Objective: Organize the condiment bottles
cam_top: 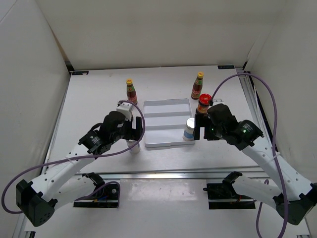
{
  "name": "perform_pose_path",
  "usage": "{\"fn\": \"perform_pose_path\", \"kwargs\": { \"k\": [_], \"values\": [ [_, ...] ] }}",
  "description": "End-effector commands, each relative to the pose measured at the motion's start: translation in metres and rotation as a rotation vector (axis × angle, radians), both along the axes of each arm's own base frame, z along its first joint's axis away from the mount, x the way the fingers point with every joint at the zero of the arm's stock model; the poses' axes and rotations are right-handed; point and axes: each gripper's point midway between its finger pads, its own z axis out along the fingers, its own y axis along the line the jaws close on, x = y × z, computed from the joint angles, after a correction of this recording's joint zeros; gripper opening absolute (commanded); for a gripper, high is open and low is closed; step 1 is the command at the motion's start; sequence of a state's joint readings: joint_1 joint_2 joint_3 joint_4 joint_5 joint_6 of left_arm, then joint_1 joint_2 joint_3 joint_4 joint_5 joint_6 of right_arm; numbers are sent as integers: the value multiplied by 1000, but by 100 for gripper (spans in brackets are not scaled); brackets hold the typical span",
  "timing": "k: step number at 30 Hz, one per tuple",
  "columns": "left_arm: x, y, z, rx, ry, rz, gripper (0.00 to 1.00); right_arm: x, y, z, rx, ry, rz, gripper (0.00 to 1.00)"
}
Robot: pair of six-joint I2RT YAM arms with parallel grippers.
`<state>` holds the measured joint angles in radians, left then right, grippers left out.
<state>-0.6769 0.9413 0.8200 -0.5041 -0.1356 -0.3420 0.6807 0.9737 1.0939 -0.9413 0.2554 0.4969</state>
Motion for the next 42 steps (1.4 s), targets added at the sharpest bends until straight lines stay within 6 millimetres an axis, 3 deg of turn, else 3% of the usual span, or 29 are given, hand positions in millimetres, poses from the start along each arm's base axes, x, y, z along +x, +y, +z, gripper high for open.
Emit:
{"fn": "perform_pose_path", "kwargs": {
  "k": [1, 7, 11, 16, 19, 24, 27, 29, 33, 34, 36, 37, 42],
  "values": [
    [-2, 18, -9, 35, -1, 78, 100, -5, 8, 7, 89, -12, -14, 100],
    [0, 34, -17, 90, 12, 154, 100, -10, 15, 5, 105, -6, 1, 100],
    [-1, 29, -22, 80, 39, 150, 100, -16, 17, -7, 87, 9, -14, 100],
    [-10, 22, -42, 74, 119, 136, 100, -18, 17, -13, 68, 4, -34, 100],
    [-13, 20, -47, 74, 131, 133, 95, -18, 17, -13, 68, 0, -38, 100],
    [-12, 21, -49, 87, 134, 128, 77, -20, 8, -17, 49, 2, -92, 100],
    [-13, 21, -47, 89, 136, 128, 57, -21, 7, -17, 50, -6, -101, 100],
    [-9, 18, -32, 77, 112, 121, 43, -22, 6, -18, 57, -4, -109, 100],
    [0, 10, 3, 48, 50, 107, 27, -22, 6, -18, 52, -9, -105, 100],
    [6, 6, 26, 17, 7, 102, 23, -22, 6, -18, 52, -9, -105, 100],
    [13, 4, 41, 20, -18, 106, 19, -22, 4, -21, 46, -7, -117, 100],
    [19, 1, 62, 3, -58, 107, 19, -22, 4, -21, 46, -7, -117, 100],
    [32, -13, 97, -22, -114, 105, 18, -23, 2, -20, 56, -18, -130, 100]
  ]
}}
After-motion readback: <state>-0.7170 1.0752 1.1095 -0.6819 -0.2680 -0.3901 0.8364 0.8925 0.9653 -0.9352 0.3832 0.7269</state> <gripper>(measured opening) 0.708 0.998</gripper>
